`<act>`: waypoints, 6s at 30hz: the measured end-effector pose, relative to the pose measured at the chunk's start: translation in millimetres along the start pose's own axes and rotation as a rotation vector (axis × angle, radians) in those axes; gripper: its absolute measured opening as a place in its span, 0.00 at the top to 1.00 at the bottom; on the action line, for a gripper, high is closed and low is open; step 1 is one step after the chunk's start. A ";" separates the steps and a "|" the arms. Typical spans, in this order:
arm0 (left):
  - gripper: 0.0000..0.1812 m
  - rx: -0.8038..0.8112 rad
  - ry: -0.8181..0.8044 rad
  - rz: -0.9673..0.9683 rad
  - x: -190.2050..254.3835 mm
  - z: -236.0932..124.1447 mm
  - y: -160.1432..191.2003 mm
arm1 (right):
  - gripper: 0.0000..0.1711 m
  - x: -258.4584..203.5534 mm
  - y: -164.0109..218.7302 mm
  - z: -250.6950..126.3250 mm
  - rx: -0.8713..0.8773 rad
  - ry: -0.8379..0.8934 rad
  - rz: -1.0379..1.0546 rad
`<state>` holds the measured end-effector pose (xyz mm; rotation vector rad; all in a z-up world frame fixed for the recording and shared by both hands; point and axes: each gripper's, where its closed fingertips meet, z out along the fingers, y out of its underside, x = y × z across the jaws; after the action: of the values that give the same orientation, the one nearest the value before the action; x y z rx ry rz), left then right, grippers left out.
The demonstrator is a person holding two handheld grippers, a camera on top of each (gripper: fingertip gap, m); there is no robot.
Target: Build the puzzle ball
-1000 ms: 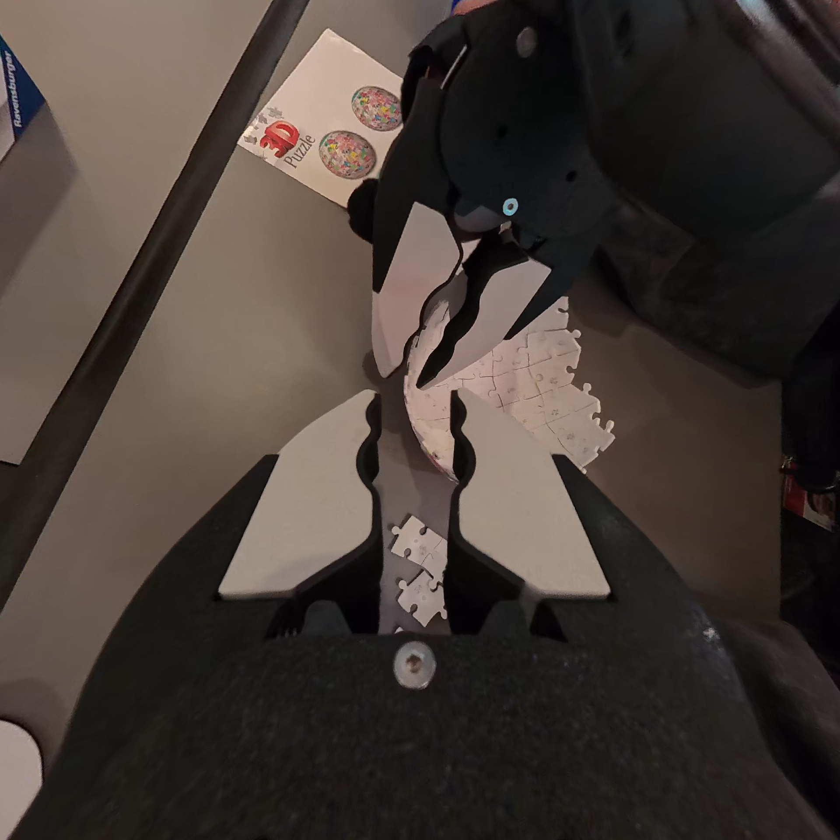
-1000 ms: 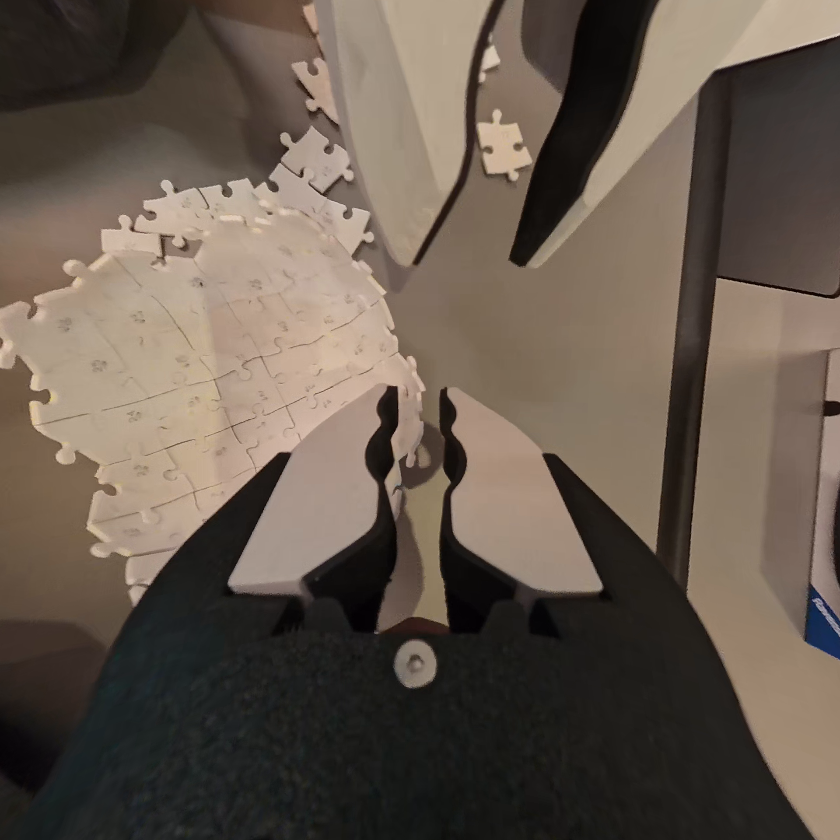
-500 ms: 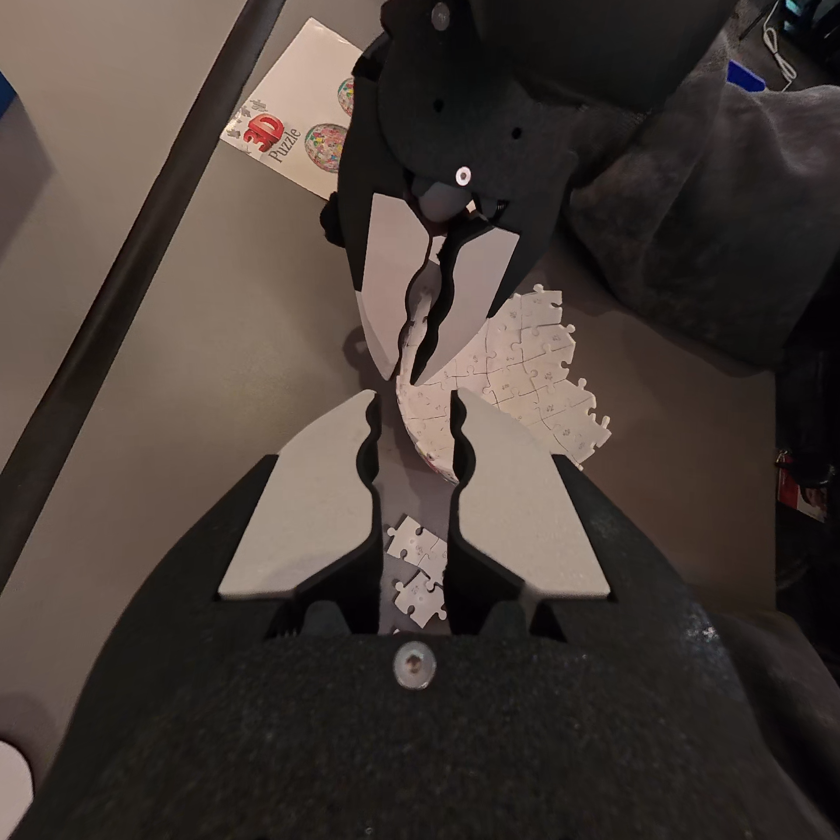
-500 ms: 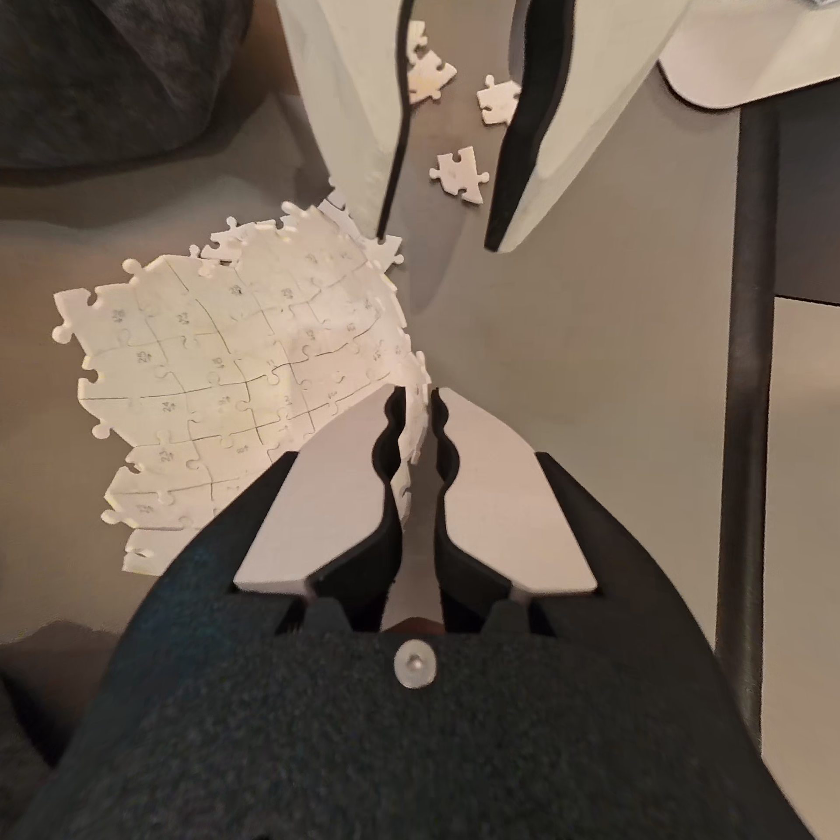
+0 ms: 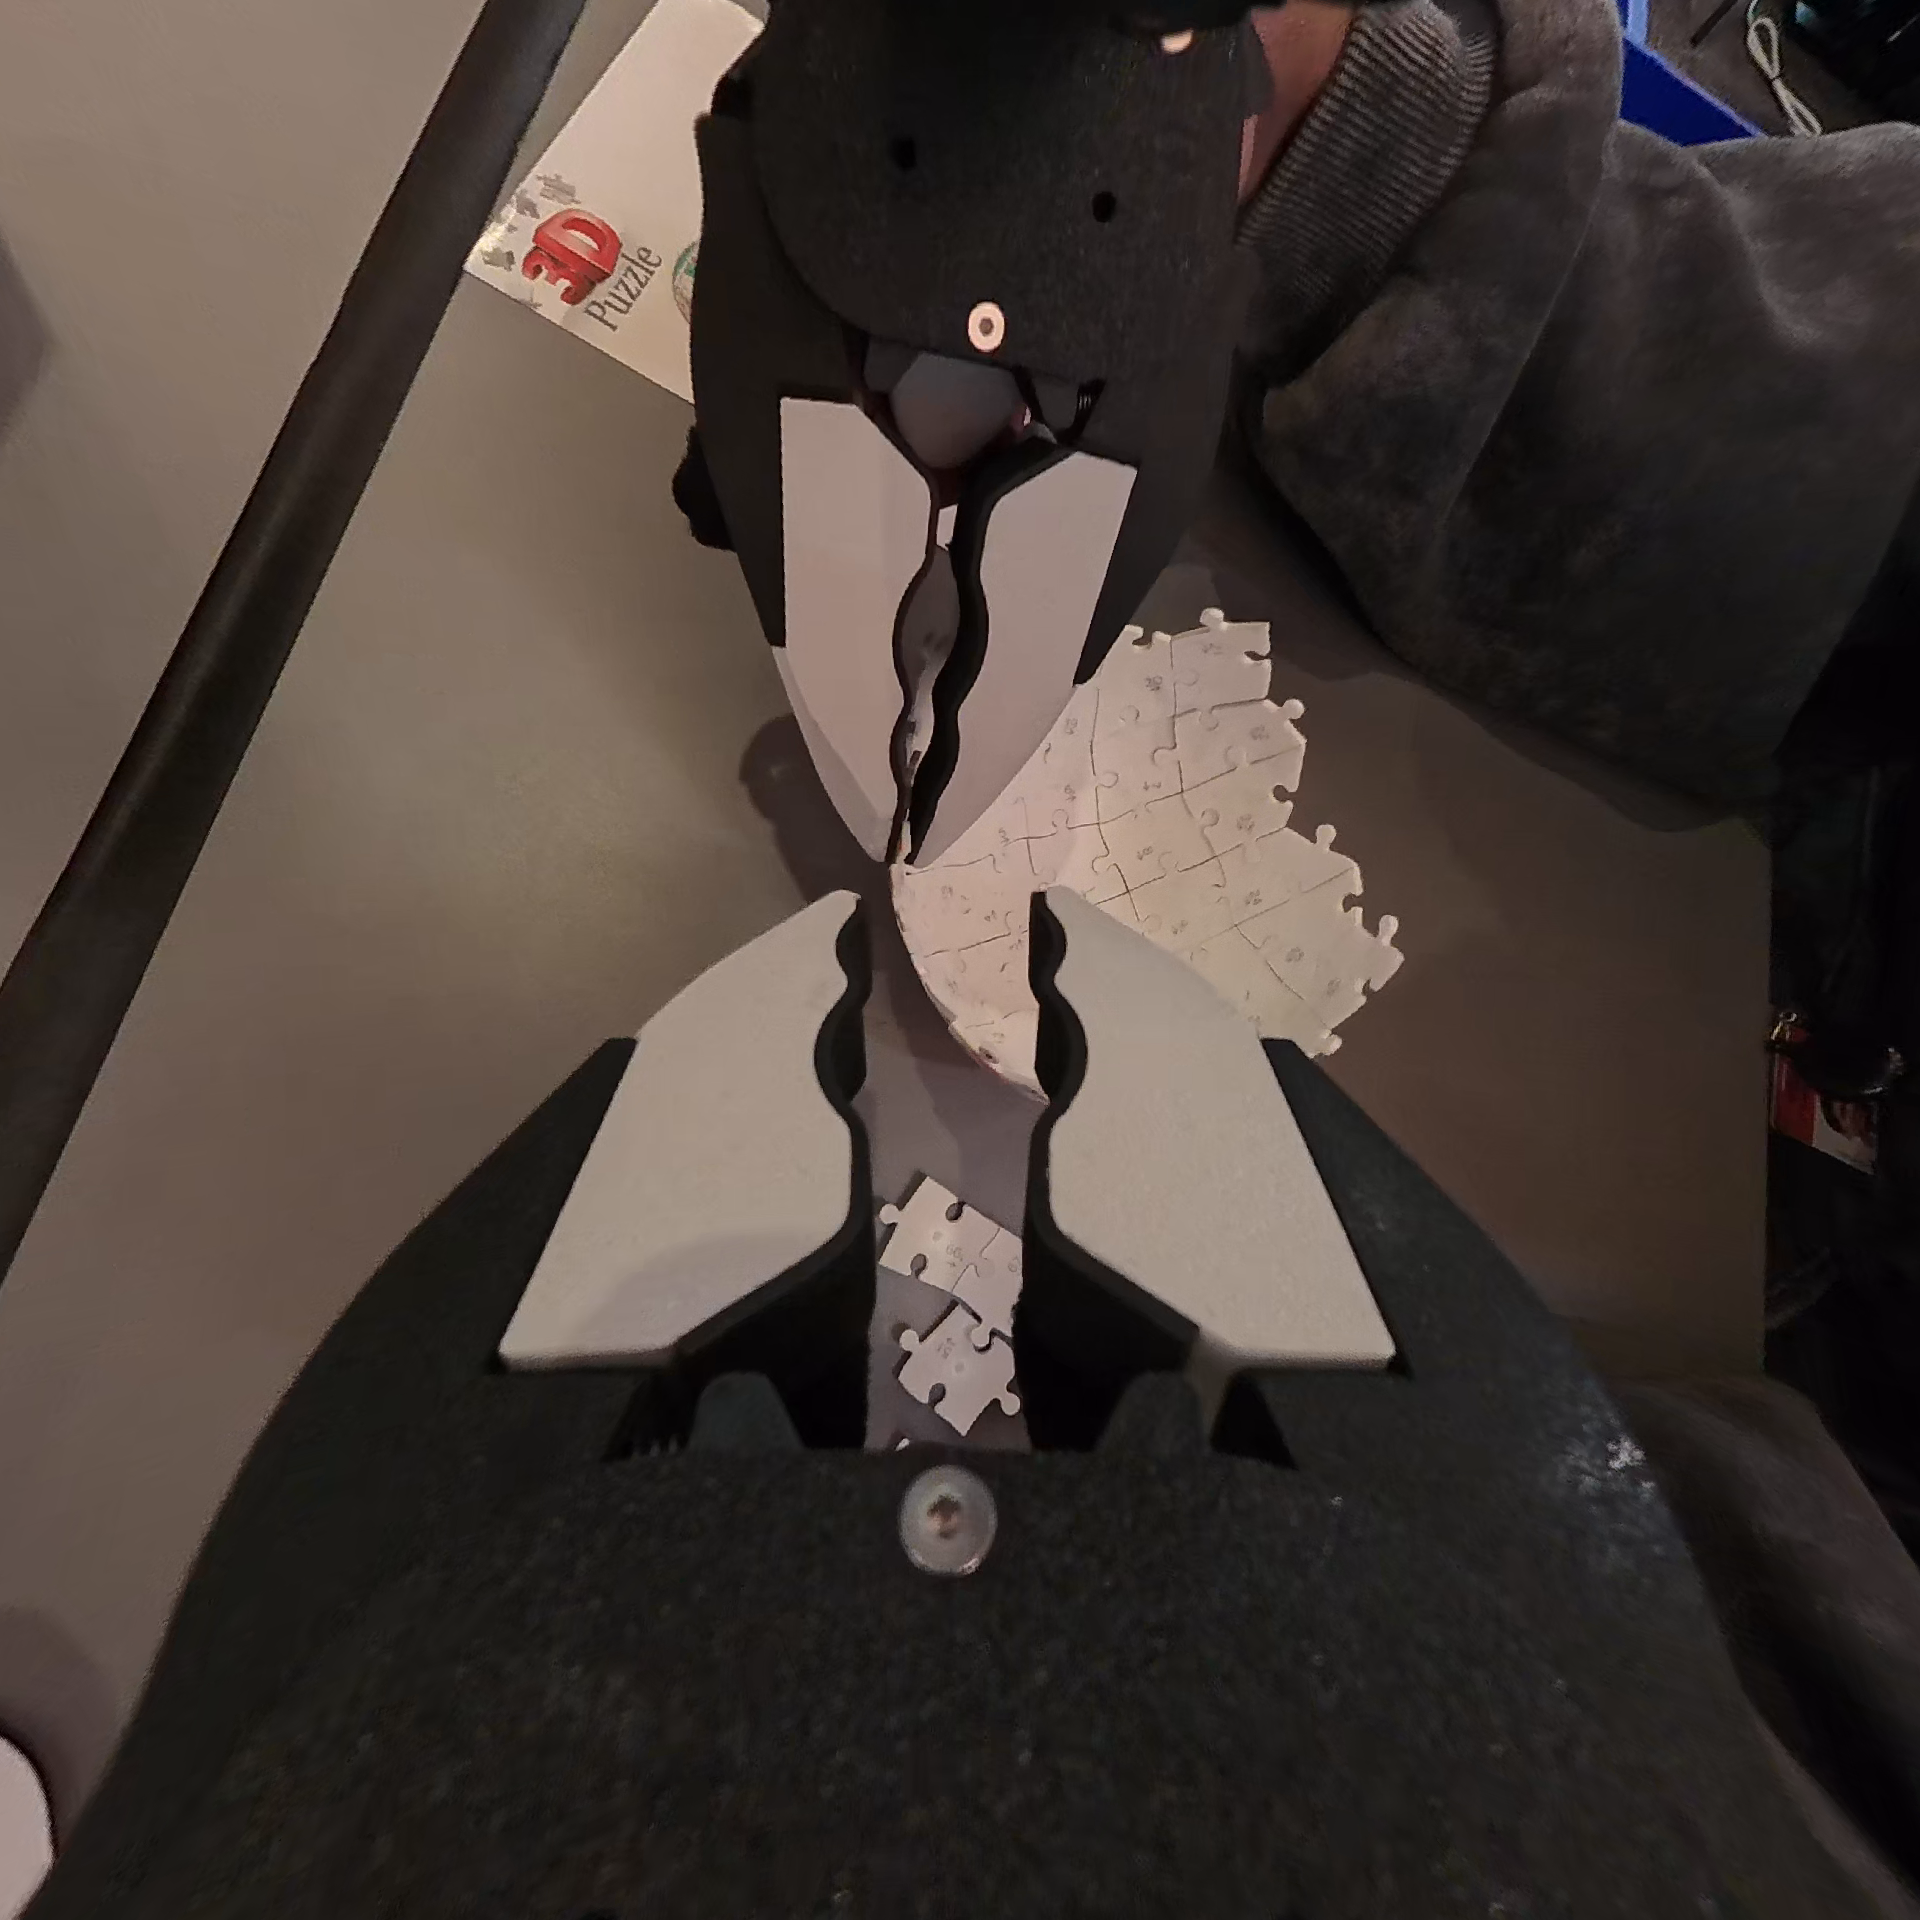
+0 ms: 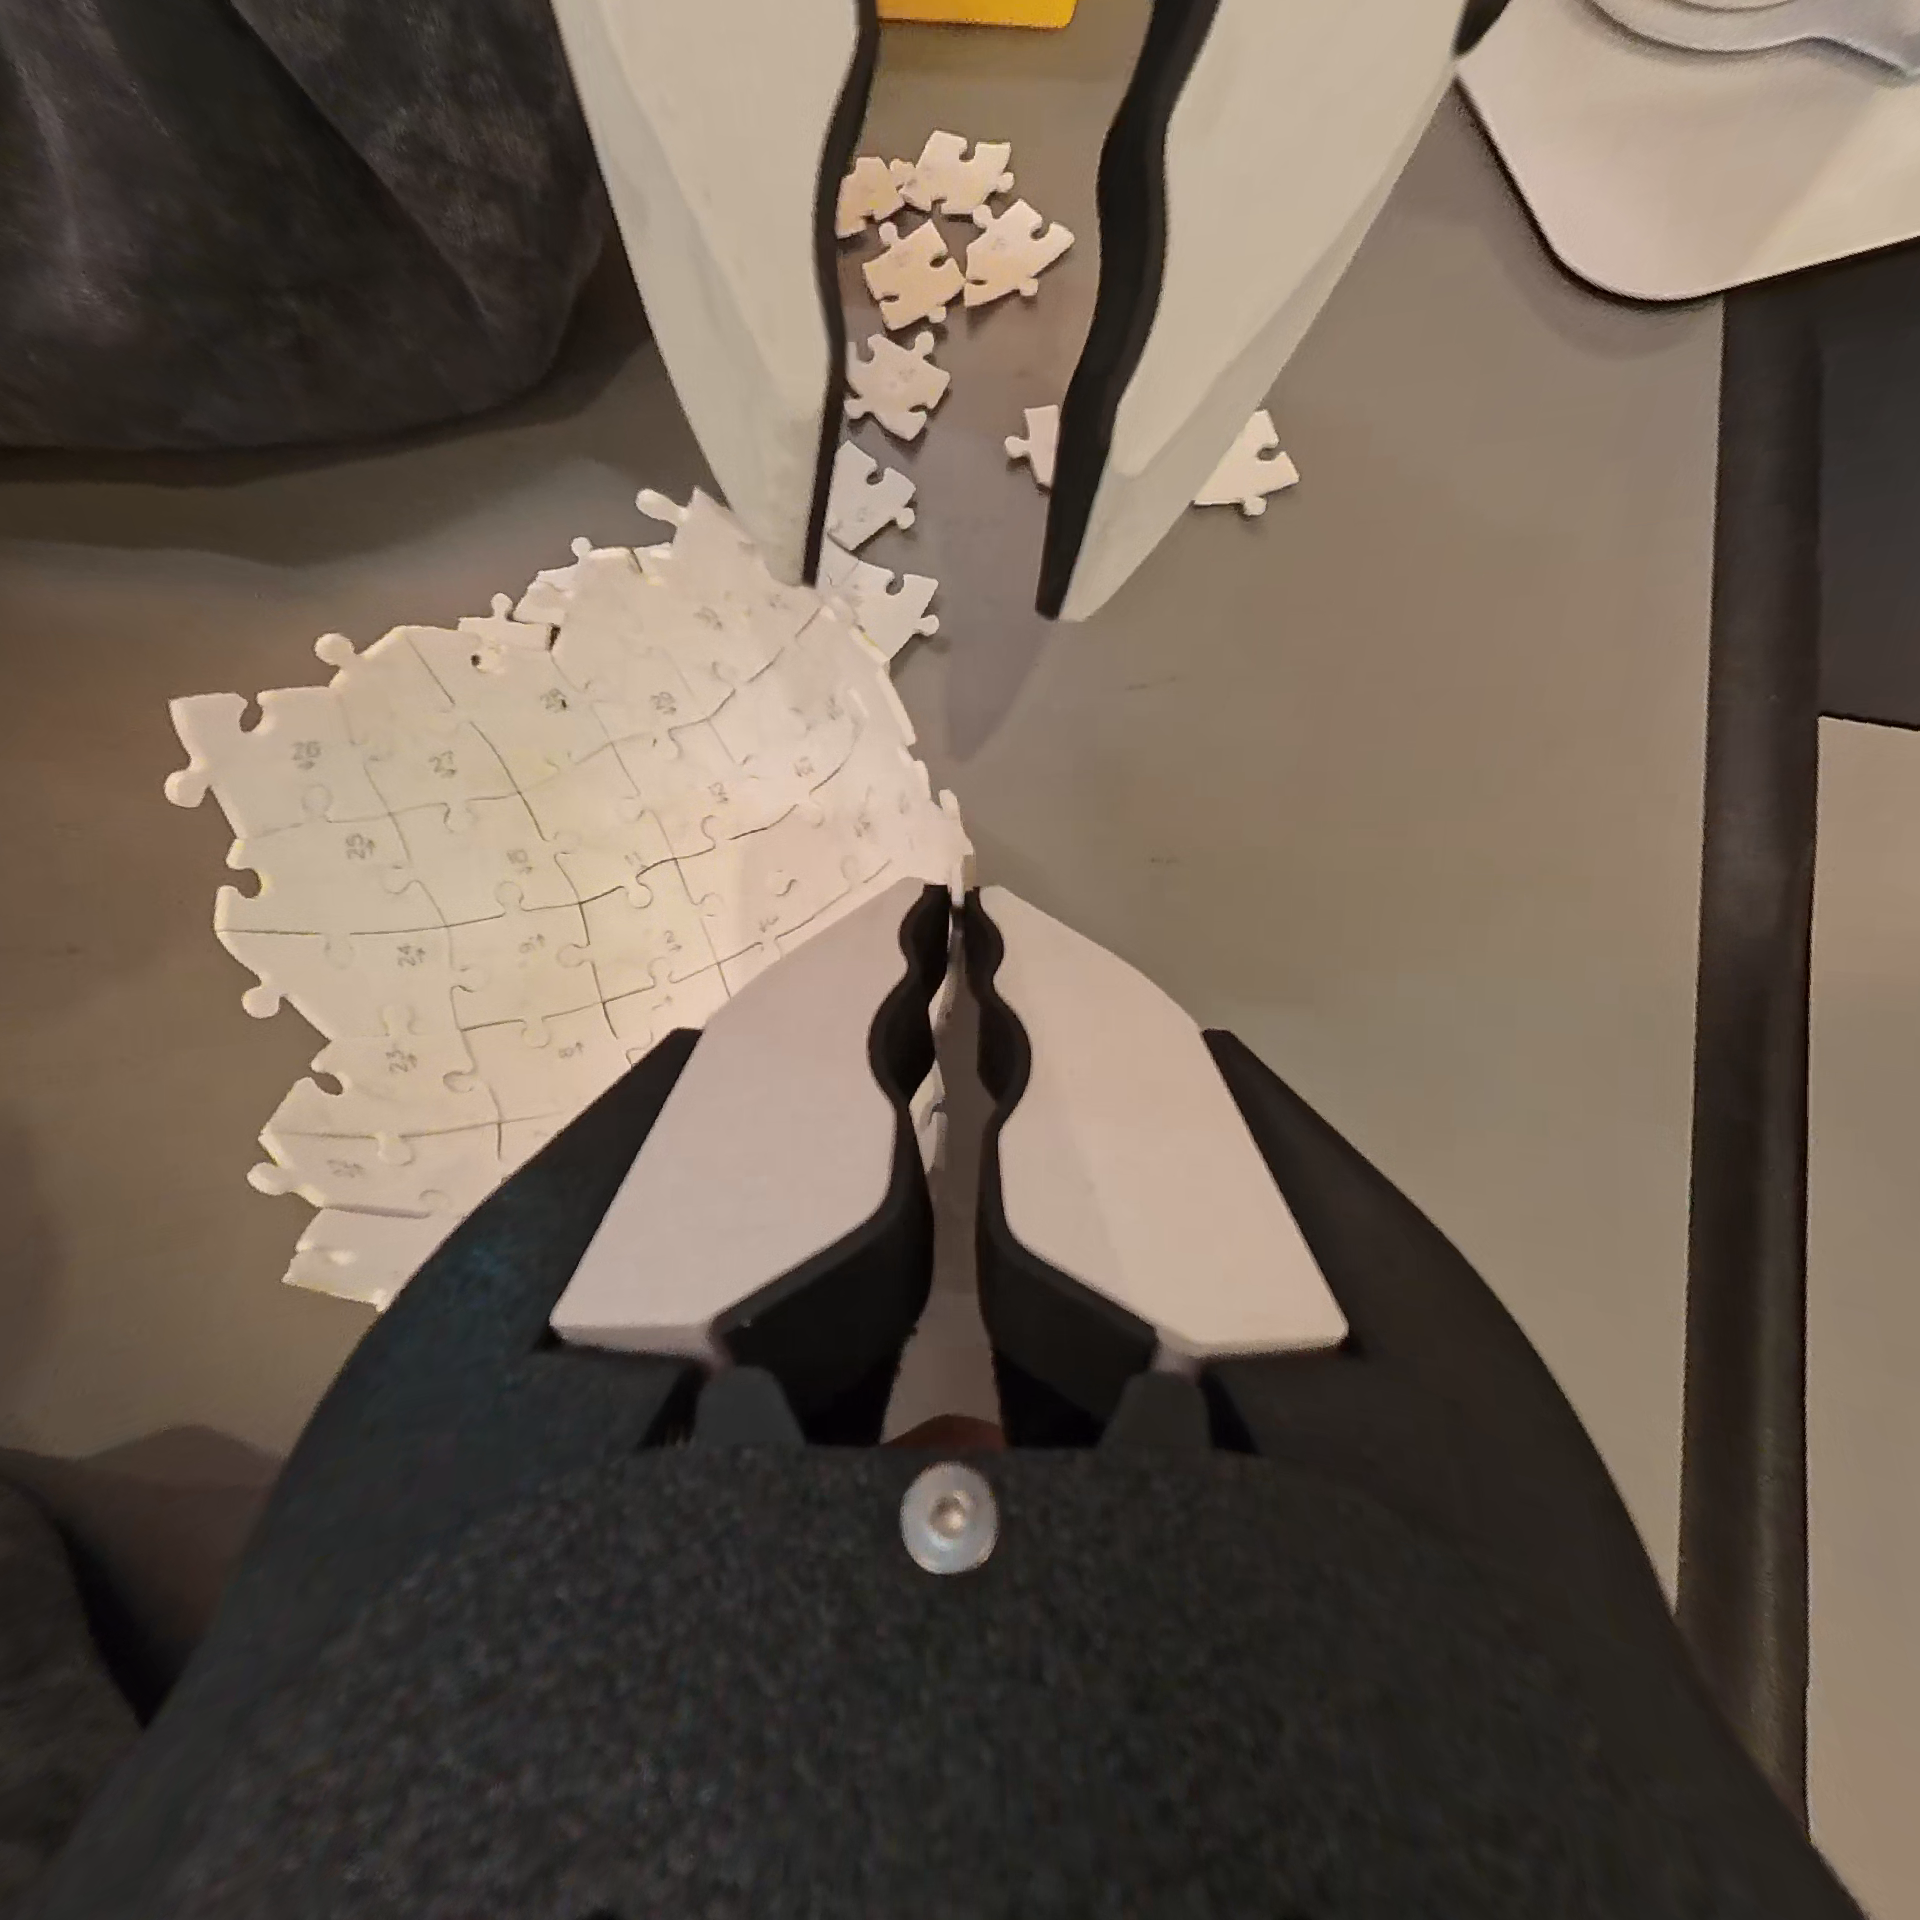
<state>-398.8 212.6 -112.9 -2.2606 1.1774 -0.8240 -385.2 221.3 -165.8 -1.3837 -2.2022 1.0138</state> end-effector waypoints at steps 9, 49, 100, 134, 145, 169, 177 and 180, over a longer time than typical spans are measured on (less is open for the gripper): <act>0.84 -0.014 0.009 -0.014 -2.4 5.5 3.0 | 0.98 -0.6 1.0 3.8 -0.032 -0.024 -0.011; 0.84 -0.050 0.082 -0.054 -2.3 22.7 10.7 | 0.97 7.1 -1.2 3.0 -0.072 0.051 -0.124; 0.84 -0.056 0.105 -0.074 -3.0 26.1 13.0 | 0.95 16.8 1.7 2.4 -0.162 0.171 -0.266; 0.84 0.008 0.099 -0.088 -6.7 14.9 7.3 | 0.92 8.8 -25.1 -31.8 -0.092 0.276 -0.283; 0.85 0.208 -0.116 -0.056 7.3 -37.4 -39.0 | 0.88 -34.5 -80.0 -109.8 0.173 0.613 -0.001; 0.68 0.546 -0.627 -0.102 252.1 10.7 87.9 | 0.60 -283.2 1.2 -4.8 0.346 0.851 0.307; 0.69 0.636 -0.554 -0.094 274.4 22.9 91.2 | 0.62 -267.6 36.8 -25.0 0.340 0.903 0.368; 0.68 0.617 -0.544 -0.113 273.0 26.9 93.7 | 0.62 -266.7 39.0 -25.6 0.327 0.905 0.362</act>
<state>-309.2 -63.1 -110.7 -1.8571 0.4632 -0.4680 -221.2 6.1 -155.6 -1.6597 -1.1126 0.6085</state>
